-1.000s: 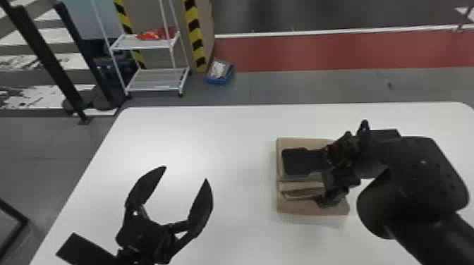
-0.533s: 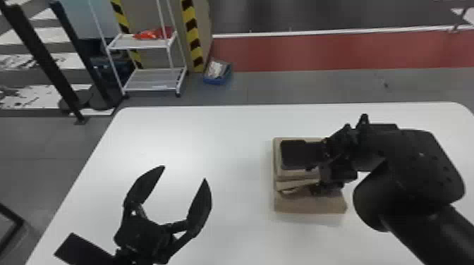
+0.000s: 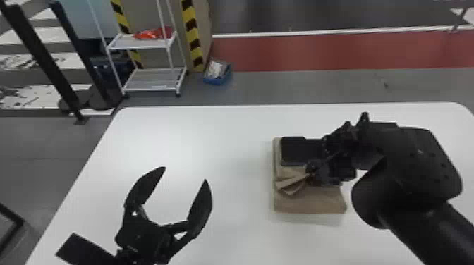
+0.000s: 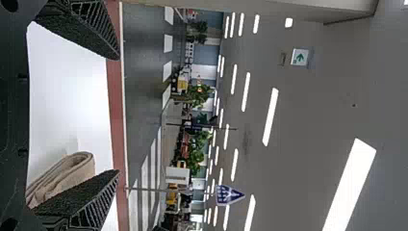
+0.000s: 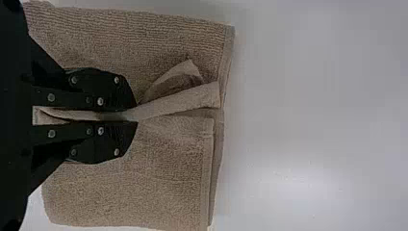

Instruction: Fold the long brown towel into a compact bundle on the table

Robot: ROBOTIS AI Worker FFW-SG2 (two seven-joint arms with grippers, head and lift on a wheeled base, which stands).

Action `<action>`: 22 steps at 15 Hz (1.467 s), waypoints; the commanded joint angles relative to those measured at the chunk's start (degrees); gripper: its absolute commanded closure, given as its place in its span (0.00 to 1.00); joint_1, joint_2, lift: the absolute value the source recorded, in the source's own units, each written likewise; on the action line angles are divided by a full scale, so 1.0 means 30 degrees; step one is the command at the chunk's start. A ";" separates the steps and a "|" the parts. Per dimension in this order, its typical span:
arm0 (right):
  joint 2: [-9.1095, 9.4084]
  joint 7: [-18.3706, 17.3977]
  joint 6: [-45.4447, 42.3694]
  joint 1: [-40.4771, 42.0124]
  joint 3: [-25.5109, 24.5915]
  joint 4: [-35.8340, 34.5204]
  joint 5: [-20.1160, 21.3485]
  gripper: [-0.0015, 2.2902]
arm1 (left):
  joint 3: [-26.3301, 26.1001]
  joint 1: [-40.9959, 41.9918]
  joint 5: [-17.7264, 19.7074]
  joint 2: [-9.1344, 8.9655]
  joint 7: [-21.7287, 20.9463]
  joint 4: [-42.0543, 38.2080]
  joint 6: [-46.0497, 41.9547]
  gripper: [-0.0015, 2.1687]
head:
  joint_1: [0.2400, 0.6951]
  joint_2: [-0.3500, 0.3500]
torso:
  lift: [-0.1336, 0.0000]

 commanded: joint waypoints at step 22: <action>-0.0024 0.0092 0.2717 0.0468 -0.2026 -0.4600 -0.0956 0.48 | -0.4921 -0.2350 -0.5160 -0.0050 -0.1209 0.4003 0.0469 0.99 | 1.00 0.43 | 0.07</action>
